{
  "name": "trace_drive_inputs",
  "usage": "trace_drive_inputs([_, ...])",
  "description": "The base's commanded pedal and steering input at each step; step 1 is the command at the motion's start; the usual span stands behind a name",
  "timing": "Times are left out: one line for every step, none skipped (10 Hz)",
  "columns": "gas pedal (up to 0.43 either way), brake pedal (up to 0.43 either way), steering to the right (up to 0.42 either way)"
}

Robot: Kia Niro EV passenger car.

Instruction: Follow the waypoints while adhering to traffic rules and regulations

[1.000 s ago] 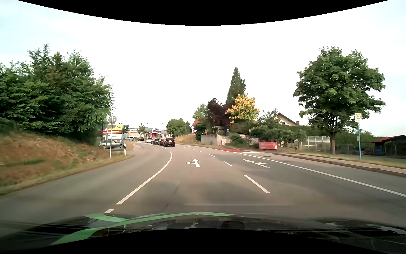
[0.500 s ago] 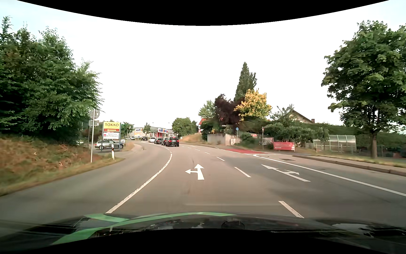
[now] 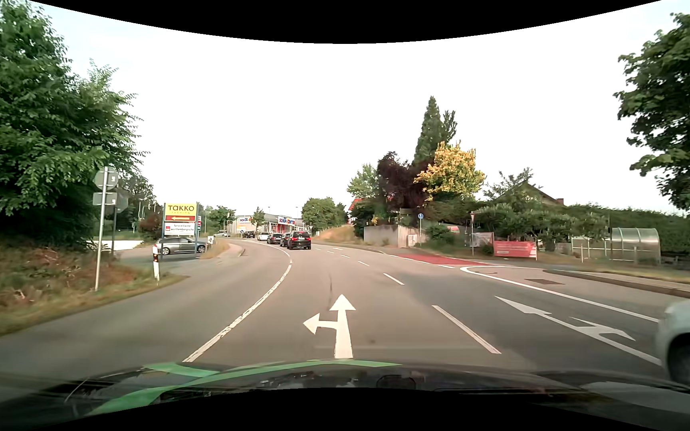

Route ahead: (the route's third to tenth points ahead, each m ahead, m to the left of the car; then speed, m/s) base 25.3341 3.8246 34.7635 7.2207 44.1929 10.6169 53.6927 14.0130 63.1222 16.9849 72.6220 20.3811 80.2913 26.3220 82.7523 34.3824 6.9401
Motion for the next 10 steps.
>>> trace_drive_inputs([0.098,0.000,-0.041])
trace_drive_inputs([0.098,0.000,-0.040])
trace_drive_inputs([0.098,0.000,-0.040])
trace_drive_inputs([0.098,0.000,-0.040])
trace_drive_inputs([0.098,0.000,-0.040])
trace_drive_inputs([0.098,0.000,-0.042])
trace_drive_inputs([0.098,0.000,-0.042])
trace_drive_inputs([0.098,0.000,-0.043])
trace_drive_inputs([0.098,0.000,-0.045])
trace_drive_inputs([0.098,0.000,-0.046])
